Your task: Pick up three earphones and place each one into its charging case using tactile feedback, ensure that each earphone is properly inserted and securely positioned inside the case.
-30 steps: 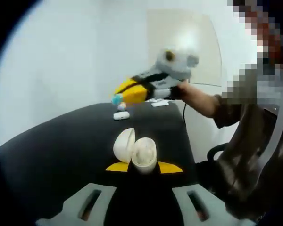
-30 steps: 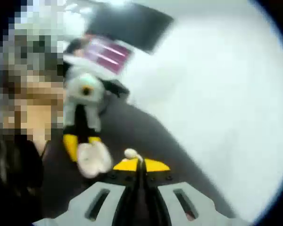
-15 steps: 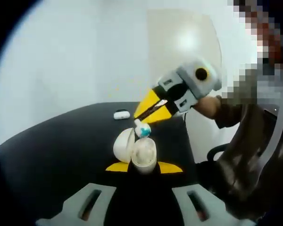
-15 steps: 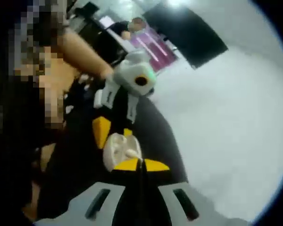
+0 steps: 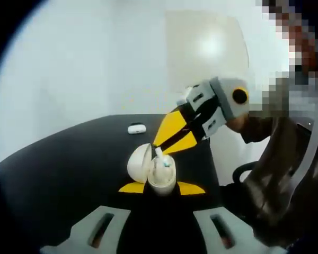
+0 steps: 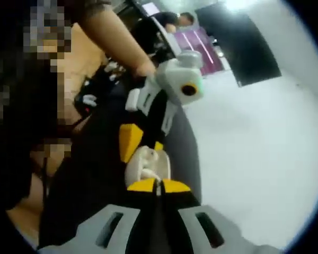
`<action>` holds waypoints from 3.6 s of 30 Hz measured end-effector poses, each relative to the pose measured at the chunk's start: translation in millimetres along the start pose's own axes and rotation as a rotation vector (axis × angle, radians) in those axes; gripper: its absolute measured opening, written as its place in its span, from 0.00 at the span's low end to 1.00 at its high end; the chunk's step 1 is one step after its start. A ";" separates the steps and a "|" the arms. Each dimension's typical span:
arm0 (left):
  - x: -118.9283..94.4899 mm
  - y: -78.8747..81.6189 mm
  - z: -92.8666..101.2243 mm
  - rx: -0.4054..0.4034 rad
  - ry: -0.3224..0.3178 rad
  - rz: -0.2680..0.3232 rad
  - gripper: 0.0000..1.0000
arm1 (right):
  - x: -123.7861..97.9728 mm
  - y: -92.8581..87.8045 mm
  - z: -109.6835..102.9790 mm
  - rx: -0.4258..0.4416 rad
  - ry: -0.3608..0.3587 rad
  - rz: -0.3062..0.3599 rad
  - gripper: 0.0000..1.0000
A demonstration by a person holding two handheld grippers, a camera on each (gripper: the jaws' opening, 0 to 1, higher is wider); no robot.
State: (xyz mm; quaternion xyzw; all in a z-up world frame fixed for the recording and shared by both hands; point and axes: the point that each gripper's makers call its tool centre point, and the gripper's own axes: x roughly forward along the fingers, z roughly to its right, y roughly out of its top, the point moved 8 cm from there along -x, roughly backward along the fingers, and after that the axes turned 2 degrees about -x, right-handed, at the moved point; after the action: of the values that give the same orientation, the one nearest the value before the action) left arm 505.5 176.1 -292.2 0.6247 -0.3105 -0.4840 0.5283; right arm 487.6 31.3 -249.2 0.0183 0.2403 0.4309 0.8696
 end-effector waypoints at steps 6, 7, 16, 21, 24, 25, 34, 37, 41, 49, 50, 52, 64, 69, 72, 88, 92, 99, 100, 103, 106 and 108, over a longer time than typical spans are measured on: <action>-1.4 -0.3 0.2 -0.003 0.000 -0.009 0.18 | -0.7 9.7 -6.7 -0.051 0.012 -0.009 0.06; -1.1 0.2 0.0 -0.001 0.002 -0.005 0.18 | -0.6 9.6 -5.8 -0.100 0.002 -0.027 0.06; -1.4 0.3 -1.0 -0.006 0.001 -0.005 0.18 | -12.6 -5.5 10.8 0.301 0.038 0.154 0.14; -0.5 0.2 -1.2 -0.009 -0.004 -0.007 0.17 | -11.1 -49.0 13.6 0.602 0.121 0.224 0.33; -0.2 0.1 -1.2 -0.011 -0.006 -0.008 0.17 | -1.2 -63.8 1.4 0.751 0.228 0.393 0.39; 0.0 0.0 -1.1 -0.011 -0.007 -0.008 0.17 | 3.0 -65.6 0.1 0.788 0.242 0.436 0.40; 1.6 -0.8 0.2 -0.025 -0.016 -0.014 0.17 | 25.9 -48.5 0.6 0.616 0.244 0.516 0.37; 2.5 -0.2 -0.4 -0.030 -0.015 -0.014 0.17 | 24.8 -48.4 -1.2 0.587 0.233 0.510 0.37; 3.4 -0.2 -0.4 -0.039 -0.018 -0.014 0.17 | 23.9 -48.8 -4.2 0.577 0.203 0.531 0.37; 4.0 -0.4 -0.6 -0.055 -0.018 -0.015 0.17 | 20.3 -45.7 -6.4 0.510 0.138 0.555 0.35; 4.0 -0.5 -0.8 -0.056 -0.017 -0.016 0.17 | 19.4 -45.5 -6.1 0.503 0.132 0.558 0.33; 4.1 -0.6 -1.1 -0.058 -0.013 -0.018 0.17 | 16.3 -45.3 -3.5 0.507 0.116 0.583 0.28; 4.5 -1.8 0.9 -0.049 -0.004 -0.020 0.17 | 18.9 -45.7 -5.2 0.549 0.124 0.609 0.24; 4.3 -1.9 0.3 -0.046 0.000 -0.017 0.17 | 21.7 -49.9 -5.4 0.613 0.172 0.581 0.27; 3.9 -2.1 -0.2 -0.040 0.005 -0.017 0.17 | 24.7 -54.0 -3.5 0.721 0.198 0.590 0.30; -1.1 -1.3 -13.6 0.093 0.124 0.010 0.31 | 43.9 -67.7 3.5 1.316 0.417 0.575 0.20; -4.3 2.5 -19.1 0.156 0.184 0.068 0.50 | 51.7 -75.5 4.5 1.406 0.418 0.537 0.20; -3.3 2.3 -21.7 0.217 0.236 0.053 0.56 | 54.7 -85.3 5.4 1.547 0.477 0.516 0.20; -2.9 3.4 -21.9 0.229 0.251 0.059 0.56 | 56.2 -87.3 5.7 1.582 0.492 0.502 0.20; -4.9 9.0 -24.5 0.291 0.330 0.062 0.52 | 57.7 -89.5 5.0 1.632 0.519 0.490 0.20; -2.1 14.1 -20.7 0.263 0.274 0.048 0.51 | 55.3 -88.9 3.1 1.646 0.529 0.489 0.20; 2.3 17.2 -20.7 0.287 0.228 -0.004 0.51 | 53.5 -89.1 1.6 1.651 0.526 0.488 0.20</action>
State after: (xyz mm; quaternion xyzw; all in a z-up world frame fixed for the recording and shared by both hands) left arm 527.6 177.2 -276.8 0.7451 -0.3133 -0.3619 0.4645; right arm 581.7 16.3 -290.6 0.5884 0.6542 0.2841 0.3809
